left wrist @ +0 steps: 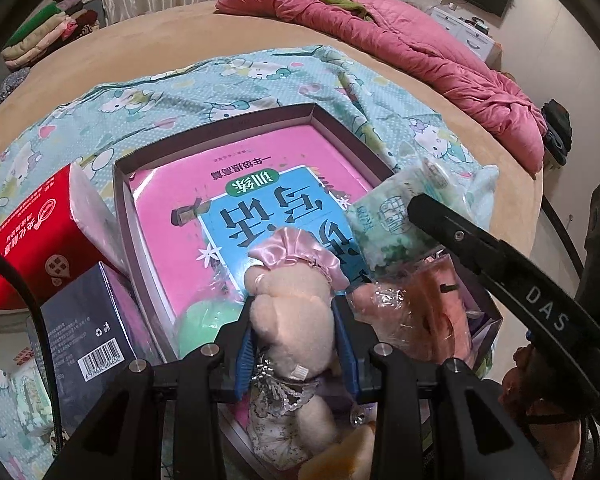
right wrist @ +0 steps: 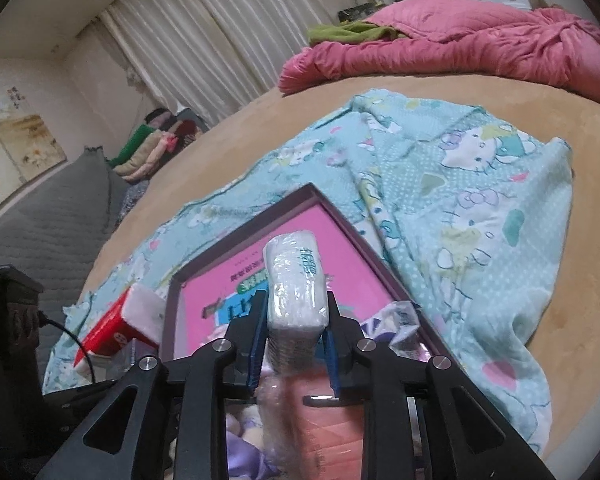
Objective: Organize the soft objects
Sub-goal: 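Lower the pink-bowed plush into the box with the left tool while the right lowers the white pack, then open both tools and withdraw them from the pink book box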
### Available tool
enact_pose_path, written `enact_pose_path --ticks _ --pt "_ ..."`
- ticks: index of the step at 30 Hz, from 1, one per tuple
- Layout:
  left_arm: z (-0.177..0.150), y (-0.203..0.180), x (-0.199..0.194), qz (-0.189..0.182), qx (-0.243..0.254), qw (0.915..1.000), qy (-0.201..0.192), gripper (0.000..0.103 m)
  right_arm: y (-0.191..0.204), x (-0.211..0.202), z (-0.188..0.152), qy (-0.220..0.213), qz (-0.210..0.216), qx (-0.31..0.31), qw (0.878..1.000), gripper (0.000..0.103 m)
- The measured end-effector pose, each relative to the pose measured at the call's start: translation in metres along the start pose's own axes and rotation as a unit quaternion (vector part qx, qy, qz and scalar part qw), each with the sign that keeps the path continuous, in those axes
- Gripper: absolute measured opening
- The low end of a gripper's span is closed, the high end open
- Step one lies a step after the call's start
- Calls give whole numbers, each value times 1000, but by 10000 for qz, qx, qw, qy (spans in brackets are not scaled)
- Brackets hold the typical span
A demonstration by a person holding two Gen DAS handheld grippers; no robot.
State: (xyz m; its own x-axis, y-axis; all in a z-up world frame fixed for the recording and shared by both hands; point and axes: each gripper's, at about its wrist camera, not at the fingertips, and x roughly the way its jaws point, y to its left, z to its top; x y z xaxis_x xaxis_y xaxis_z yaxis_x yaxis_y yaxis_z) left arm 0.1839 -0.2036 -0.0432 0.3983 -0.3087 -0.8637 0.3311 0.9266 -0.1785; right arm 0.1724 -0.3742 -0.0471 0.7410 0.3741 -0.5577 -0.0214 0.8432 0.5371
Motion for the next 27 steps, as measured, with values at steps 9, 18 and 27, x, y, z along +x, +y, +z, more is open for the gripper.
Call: enact_pose_path --ticks 9,18,27 --pt "2 2 -2 122 -13 9999 -27 36 -6 -5 1 -97 -208 105 9997 42" --pt "4 1 -2 114 -14 9999 34 37 -11 -20 5 -391 -218 236 9987 49" --pt "4 5 -6 26 -143 9999 19 41 -15 -29 7 -500 3 422 9979 61"
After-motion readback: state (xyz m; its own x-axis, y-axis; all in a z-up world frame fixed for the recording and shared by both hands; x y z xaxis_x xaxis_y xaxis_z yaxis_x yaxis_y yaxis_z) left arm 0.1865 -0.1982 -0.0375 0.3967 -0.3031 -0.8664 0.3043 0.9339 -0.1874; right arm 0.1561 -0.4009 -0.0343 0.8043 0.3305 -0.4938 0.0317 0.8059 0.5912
